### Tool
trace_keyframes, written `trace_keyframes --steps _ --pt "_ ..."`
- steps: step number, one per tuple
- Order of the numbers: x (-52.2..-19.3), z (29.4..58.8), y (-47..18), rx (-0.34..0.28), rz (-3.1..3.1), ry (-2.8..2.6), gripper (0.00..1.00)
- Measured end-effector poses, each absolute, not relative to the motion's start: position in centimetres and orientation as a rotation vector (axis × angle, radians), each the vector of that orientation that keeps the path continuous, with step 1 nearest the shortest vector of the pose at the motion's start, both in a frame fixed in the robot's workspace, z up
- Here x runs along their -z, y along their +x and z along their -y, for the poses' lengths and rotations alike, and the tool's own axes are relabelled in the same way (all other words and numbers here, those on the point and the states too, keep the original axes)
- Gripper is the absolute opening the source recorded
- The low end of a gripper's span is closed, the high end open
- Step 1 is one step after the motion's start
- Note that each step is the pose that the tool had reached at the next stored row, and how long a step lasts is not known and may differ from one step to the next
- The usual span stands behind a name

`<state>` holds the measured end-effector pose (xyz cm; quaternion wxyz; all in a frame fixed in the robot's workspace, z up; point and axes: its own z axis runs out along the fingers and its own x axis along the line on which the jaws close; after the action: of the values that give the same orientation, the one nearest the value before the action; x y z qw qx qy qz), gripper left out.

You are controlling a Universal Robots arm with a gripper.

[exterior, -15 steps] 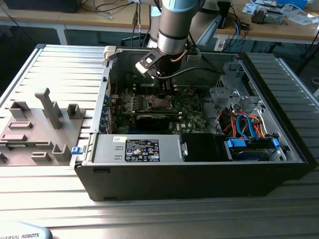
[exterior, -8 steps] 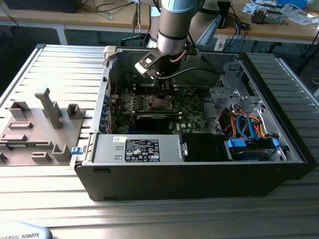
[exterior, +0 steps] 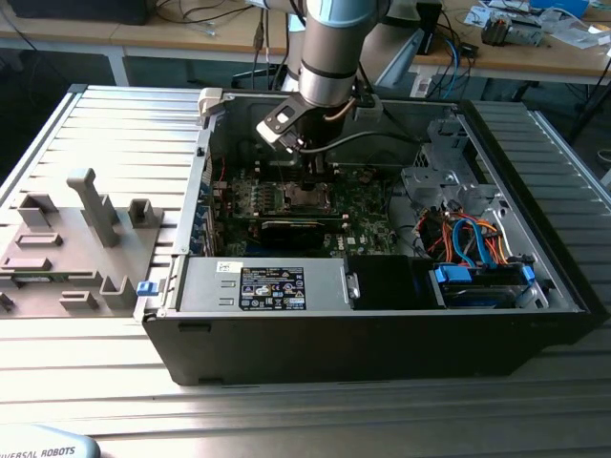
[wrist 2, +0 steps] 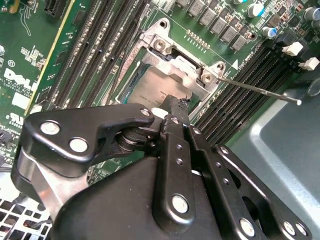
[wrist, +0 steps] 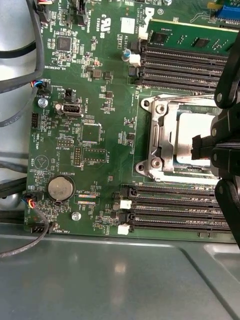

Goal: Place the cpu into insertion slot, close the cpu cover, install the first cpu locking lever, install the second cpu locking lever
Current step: 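Close the cpu cover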

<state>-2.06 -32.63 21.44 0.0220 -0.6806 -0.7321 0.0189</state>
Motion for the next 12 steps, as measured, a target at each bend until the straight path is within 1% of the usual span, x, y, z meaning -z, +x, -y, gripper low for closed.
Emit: trace_keyframes --steps 12 --pt "-21.1 32.6 -3.5 -0.059 2.269 -2.109 0.11"
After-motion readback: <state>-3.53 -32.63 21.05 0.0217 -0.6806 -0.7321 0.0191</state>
